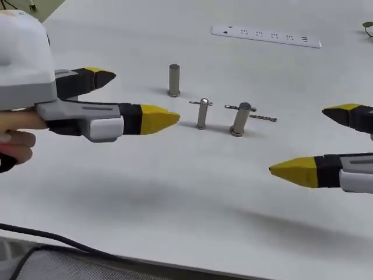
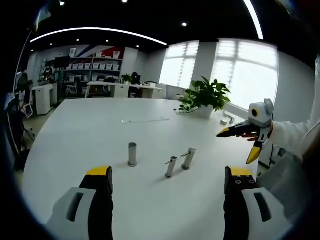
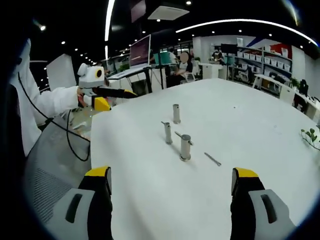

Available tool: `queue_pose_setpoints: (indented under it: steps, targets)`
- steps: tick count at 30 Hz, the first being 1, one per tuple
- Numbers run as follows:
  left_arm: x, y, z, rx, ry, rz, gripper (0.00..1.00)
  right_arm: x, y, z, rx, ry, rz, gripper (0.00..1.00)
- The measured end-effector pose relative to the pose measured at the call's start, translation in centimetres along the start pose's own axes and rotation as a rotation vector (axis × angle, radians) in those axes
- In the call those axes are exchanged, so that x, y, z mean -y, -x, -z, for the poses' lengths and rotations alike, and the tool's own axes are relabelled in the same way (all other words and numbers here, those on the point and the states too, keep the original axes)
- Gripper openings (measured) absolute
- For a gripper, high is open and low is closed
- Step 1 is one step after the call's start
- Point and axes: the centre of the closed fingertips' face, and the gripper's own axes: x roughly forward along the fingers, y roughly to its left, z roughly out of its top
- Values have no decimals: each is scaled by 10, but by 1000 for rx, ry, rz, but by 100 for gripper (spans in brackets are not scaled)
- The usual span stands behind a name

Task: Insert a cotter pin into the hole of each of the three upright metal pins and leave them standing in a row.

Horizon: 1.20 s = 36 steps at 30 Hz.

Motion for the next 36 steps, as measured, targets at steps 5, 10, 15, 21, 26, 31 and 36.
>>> queue_pose_setpoints:
  steps: [5,10,15,21,26,31,36]
  targets:
    - [-10,-12,-13,22,-30,-27,84,1,3,3,-2,-22,1,98]
    - [-24,-24,-16,20,-37,-66,78,3,8,5,-4,-24,13,97]
    - [-48,-44,-21,16,-53,-101,73,7,12,7,-8,-23,21,97]
    - [-58,-67,-20,-3,-55,-124,65,10,15,11,-17,-30,34,96]
    - [-59,-87,-8,-62,-79,-103,63,12,17,16,-28,-40,48,96]
    - [-63,-105,1,-93,-90,-111,55,9,18,19,-38,-51,47,95]
    - [-72,-115,6,-99,-78,-132,49,10,20,24,-48,-63,50,94]
